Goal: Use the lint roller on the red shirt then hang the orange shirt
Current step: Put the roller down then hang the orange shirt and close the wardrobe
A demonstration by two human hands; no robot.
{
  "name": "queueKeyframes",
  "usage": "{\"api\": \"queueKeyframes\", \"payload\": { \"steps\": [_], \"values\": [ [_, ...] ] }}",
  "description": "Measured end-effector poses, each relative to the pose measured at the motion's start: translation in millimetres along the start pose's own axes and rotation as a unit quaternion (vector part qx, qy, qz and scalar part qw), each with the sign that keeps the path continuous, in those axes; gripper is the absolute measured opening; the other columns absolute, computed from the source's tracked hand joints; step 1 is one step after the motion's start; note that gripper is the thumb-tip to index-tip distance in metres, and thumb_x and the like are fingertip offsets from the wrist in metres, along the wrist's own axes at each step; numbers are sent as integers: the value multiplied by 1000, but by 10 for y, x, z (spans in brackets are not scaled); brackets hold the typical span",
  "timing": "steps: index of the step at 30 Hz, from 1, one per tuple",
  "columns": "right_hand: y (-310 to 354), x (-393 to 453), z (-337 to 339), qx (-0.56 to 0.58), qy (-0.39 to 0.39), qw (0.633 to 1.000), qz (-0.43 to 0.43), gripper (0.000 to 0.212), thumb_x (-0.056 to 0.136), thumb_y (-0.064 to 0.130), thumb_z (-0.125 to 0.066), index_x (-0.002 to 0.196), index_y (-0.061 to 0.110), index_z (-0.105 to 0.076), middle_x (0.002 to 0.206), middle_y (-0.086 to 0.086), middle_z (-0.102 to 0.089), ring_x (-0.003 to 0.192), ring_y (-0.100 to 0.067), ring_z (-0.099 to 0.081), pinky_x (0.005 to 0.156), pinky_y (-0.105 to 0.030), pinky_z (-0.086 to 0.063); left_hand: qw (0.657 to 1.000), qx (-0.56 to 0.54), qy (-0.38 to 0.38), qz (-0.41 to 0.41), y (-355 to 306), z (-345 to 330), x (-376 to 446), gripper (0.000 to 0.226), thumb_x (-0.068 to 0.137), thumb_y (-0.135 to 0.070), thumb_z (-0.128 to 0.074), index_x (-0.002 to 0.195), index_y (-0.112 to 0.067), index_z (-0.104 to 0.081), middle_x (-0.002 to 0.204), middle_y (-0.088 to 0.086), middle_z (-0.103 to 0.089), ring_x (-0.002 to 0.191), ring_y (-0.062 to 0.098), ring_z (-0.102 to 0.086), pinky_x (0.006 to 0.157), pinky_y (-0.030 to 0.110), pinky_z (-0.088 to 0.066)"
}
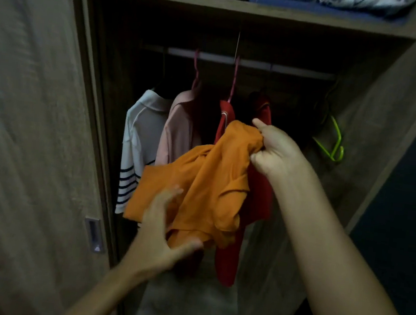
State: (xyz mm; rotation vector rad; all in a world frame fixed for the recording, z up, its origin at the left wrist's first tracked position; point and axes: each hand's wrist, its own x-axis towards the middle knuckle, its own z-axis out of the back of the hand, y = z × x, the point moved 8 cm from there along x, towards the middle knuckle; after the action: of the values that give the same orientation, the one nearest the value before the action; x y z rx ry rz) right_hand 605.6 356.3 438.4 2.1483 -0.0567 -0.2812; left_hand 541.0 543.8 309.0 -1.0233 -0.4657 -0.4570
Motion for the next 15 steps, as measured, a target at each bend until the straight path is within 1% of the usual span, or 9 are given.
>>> {"api": "queueKeyframes", "payload": {
  "steps": [2, 4, 6, 8, 9, 11, 12, 13, 15],
  "values": [
    [-4, 24, -93, 21, -15, 999, -28, 23, 101, 8, -37, 102, 5, -60, 79, -18, -53, 65, -28, -54, 25, -32, -41, 994, 103, 15, -14, 206, -285, -92, 105, 64, -73, -65, 147, -34, -12, 152, -15, -22, 141, 9, -26, 113, 32, -27],
    [1, 84, -158, 33, -19, 999, -39, 24, 100, 9, -43, 81, 4, -57, 76, -15, -54, 62, -24, -54, 26, -31, -42, 992, 122, 30, 14, 454, -420, -4, 90, 74, -70, -59, 145, -30, -21, 144, -2, -40, 132, 19, -41, 107, 42, -40],
    [57, 144, -185, 43, -27, 998, -28, 21, 98, 9, -47, 80, 5, -57, 73, -11, -58, 49, -20, -58, 29, -30, -45, 993, 106, 45, 38, 576, -485, 100, 77, 76, -64, -62, 139, -28, -34, 133, -4, -50, 121, 16, -49, 97, 43, -46],
    [151, 164, -153, 85, -37, 996, -4, 26, 98, 6, -46, 73, 5, -53, 49, -11, -56, 28, -18, -53, 26, -28, -44, 993, 62, 91, 42, 492, -682, 118, 72, 74, -57, -71, 128, -17, -46, 125, -4, -53, 118, 12, -51, 97, 41, -45],
    [198, 166, -137, 119, -40, 992, 4, 27, 98, 5, -45, 72, 5, -51, 43, -12, -54, 26, -18, -51, 28, -29, -45, 991, 37, 124, 42, 386, -823, 80, 67, 72, -54, -74, 120, -15, -50, 119, -5, -54, 116, 6, -51, 99, 37, -45],
    [275, 91, -101, 153, -45, 987, 20, 25, 100, 4, -40, 79, 7, -55, 58, -14, -53, 30, -21, -53, 35, -30, -48, 987, 20, 154, 43, 122, -970, -19, 58, 74, -38, -79, 114, -26, -39, 122, -14, -45, 117, -15, -41, 100, 10, -36],
    [308, 43, -89, 153, -45, 987, 31, 25, 100, 4, -38, 87, 8, -58, 66, -13, -50, 32, -22, -54, 34, -28, -48, 989, 26, 143, 25, -33, -995, -44, 56, 80, -24, -75, 110, -31, -29, 124, -16, -38, 118, -16, -39, 94, 2, -34],
    [328, 25, -62, 163, -47, 985, 33, 26, 101, 4, -36, 93, 8, -60, 70, -13, -47, 37, -25, -55, 35, -28, -47, 990, 38, 135, 25, -71, -978, -65, 45, 88, -10, -65, 100, -34, -28, 123, -14, -40, 115, -4, -45, 84, 2, -40],
    [368, 61, 103, 172, -61, 982, 50, 29, 102, 4, -34, 85, 2, -57, 74, -15, -48, 59, -29, -56, 57, -35, -52, 992, 13, 102, 79, 6, -836, 78, 34, 95, 0, -47, 87, -33, -42, 102, -14, -53, 99, 15, -53, 67, 5, -45]
  ]
}}
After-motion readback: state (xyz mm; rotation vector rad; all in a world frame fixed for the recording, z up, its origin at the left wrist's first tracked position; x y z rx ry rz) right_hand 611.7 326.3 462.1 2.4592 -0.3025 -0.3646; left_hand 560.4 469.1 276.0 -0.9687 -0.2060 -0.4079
